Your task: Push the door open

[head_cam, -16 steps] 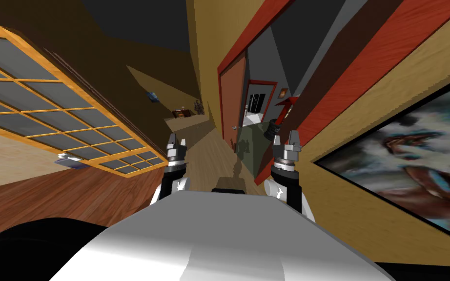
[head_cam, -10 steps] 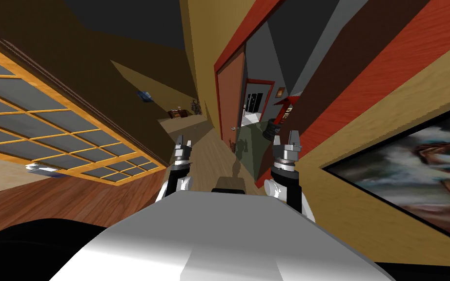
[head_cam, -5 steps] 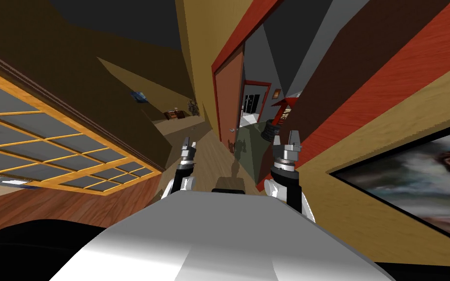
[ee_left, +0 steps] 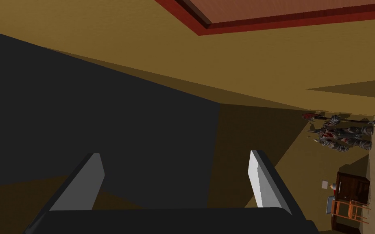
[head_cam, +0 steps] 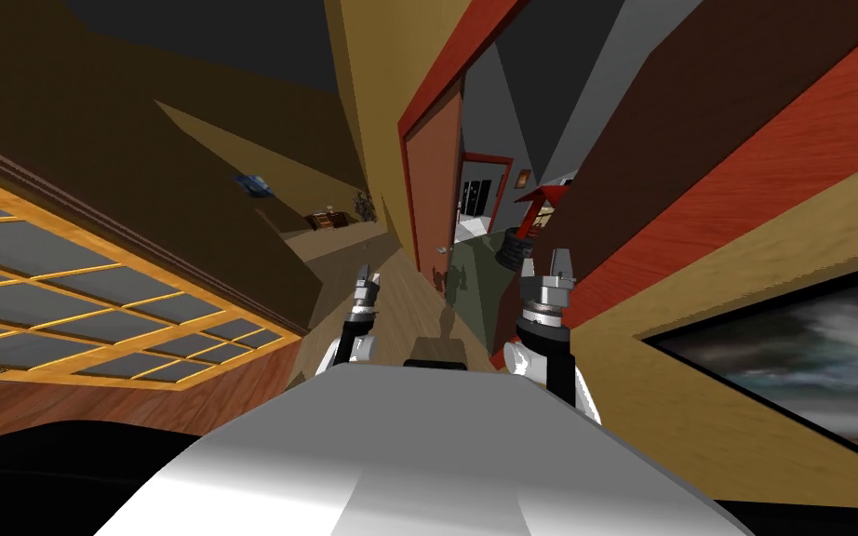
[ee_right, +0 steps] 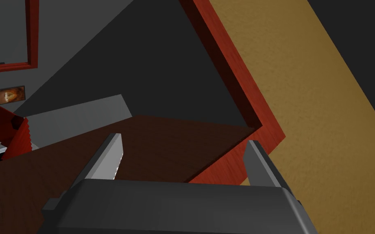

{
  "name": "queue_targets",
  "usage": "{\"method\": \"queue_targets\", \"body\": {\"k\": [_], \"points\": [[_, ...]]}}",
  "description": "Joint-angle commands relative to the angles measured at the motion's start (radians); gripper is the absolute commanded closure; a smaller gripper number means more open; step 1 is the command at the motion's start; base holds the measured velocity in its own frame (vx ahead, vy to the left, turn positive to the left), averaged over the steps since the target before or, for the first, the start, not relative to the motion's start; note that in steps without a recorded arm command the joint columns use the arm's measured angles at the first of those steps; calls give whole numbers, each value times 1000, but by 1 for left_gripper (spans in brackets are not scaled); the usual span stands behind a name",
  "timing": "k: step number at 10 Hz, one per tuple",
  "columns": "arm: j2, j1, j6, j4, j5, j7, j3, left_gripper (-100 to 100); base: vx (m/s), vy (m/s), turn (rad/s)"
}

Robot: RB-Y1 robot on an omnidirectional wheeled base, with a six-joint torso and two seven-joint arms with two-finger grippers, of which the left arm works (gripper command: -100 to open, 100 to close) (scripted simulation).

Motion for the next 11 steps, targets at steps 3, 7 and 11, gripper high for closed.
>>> {"method": "queue_targets", "body": {"k": [3, 7, 11], "points": [[15, -23, -23, 73, 0, 4, -23, -100, 132, 47, -69], [28, -55, -44, 157, 0, 8, -48, -100, 115, 43, -72], [37, -83, -61, 228, 0, 12, -69, -100, 92, 38, -55]]}}
